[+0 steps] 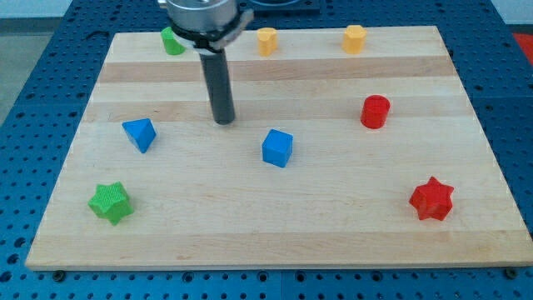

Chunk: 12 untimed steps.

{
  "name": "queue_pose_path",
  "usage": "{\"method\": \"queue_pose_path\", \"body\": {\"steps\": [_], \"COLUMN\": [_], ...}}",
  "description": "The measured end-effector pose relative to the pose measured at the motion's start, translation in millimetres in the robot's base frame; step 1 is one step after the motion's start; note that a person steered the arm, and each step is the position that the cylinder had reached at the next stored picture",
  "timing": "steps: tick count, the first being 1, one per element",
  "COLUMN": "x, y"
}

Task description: Push the blue cube towards the top center of the board

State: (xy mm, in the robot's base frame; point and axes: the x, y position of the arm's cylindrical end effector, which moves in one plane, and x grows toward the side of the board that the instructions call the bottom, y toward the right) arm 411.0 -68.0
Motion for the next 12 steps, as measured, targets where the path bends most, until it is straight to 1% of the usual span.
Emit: {"method": "queue_pose_path", "body": {"steps": [1, 2, 3, 4, 6, 7, 9, 10, 11, 12], "x": [-8, -9, -36, -41, -45, -45, 50, 108, 115, 97], "y": [32, 29, -2, -31, -46, -94, -59, -33, 40, 80]}}
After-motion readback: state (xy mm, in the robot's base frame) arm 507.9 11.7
